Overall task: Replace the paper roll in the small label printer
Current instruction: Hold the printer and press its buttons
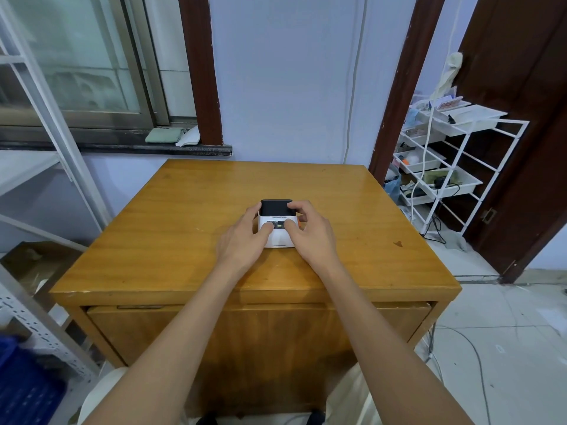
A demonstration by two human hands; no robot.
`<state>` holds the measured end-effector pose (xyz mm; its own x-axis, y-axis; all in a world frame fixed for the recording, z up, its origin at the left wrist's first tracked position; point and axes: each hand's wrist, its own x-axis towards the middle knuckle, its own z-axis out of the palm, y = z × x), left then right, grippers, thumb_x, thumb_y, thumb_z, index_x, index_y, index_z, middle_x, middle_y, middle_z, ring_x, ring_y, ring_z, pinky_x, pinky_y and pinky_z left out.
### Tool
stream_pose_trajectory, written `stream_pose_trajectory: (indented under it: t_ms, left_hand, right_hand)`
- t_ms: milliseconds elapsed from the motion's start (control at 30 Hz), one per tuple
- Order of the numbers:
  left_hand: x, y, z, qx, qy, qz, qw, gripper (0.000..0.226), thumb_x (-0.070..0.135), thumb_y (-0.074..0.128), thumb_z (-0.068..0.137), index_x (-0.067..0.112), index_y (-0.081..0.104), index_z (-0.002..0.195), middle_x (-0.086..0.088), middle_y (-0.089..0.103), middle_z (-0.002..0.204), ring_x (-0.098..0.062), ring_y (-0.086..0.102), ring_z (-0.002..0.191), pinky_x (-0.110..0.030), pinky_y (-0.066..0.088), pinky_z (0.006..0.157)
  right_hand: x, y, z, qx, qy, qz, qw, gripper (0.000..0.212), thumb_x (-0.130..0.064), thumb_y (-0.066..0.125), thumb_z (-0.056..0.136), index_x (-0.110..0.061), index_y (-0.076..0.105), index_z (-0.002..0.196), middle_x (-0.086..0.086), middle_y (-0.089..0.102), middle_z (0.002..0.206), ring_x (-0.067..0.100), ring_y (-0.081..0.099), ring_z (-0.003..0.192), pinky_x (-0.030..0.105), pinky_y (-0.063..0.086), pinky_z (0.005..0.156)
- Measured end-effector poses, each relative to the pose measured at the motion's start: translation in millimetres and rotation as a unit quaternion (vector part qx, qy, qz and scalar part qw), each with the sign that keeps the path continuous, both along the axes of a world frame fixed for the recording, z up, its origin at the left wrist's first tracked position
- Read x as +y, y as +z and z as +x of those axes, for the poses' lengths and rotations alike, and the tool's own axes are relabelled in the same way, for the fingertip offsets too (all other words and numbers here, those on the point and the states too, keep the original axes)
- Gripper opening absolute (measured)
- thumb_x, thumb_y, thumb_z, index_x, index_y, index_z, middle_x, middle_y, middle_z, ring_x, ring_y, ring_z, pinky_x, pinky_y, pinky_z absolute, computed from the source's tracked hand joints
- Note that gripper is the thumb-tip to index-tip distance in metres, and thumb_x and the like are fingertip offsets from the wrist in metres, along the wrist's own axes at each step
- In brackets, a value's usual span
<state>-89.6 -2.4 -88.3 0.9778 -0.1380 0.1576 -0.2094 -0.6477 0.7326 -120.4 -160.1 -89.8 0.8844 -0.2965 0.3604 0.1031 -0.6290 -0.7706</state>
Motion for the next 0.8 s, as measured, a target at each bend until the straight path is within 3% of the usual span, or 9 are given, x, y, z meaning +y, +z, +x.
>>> stream_pose_trajectory:
  t_ms: [400,567,700,800]
  left_hand:
    - [-0.2,-0.1,1.0,-0.011,0.001,0.001,1.000,0.060,0.049,0.046,0.098,0.044,0.036,0.157,0.014,0.064,0.142,-0.023,0.065,0.110,-0.042,0.053,0.094]
    - [0.0,-0.6,1.6,-0.008,0.003,0.002,1.000,0.061,0.050,0.045,0.098,0.045,0.035,0.157,0.013,0.067,0.136,-0.019,0.061,0.099,-0.040,0.053,0.089]
    - [0.1,-1.1,1.3,-0.012,-0.001,0.009,1.000,0.062,0.054,0.043,0.095,0.046,0.034,0.157,0.016,0.063,0.143,-0.022,0.066,0.106,-0.042,0.054,0.090]
    - [-0.4,-1.4,1.1,-0.017,0.000,0.013,1.000,0.061,0.053,0.043,0.097,0.046,0.035,0.156,0.016,0.064,0.140,-0.020,0.066,0.102,-0.041,0.055,0.087]
  right_hand:
    - [-0.1,-2.4,1.3,-0.004,0.003,0.005,1.000,0.038,-0.033,0.059,0.091,-0.035,0.060,0.129,-0.015,0.070,0.124,0.009,0.065,0.110,0.041,0.059,0.085]
    - [-0.3,-2.5,1.7,-0.001,0.004,0.003,1.000,0.038,-0.033,0.059,0.092,-0.036,0.060,0.130,-0.015,0.069,0.124,0.009,0.065,0.109,0.042,0.059,0.086]
    - [-0.4,-2.5,1.7,-0.002,0.002,0.000,1.000,0.038,-0.033,0.059,0.092,-0.036,0.060,0.130,-0.015,0.069,0.125,0.009,0.065,0.109,0.041,0.059,0.086]
    - [-0.5,-2.8,1.8,-0.004,0.004,-0.001,1.000,0.038,-0.032,0.059,0.093,-0.035,0.059,0.131,-0.015,0.069,0.125,0.009,0.065,0.109,0.040,0.059,0.084]
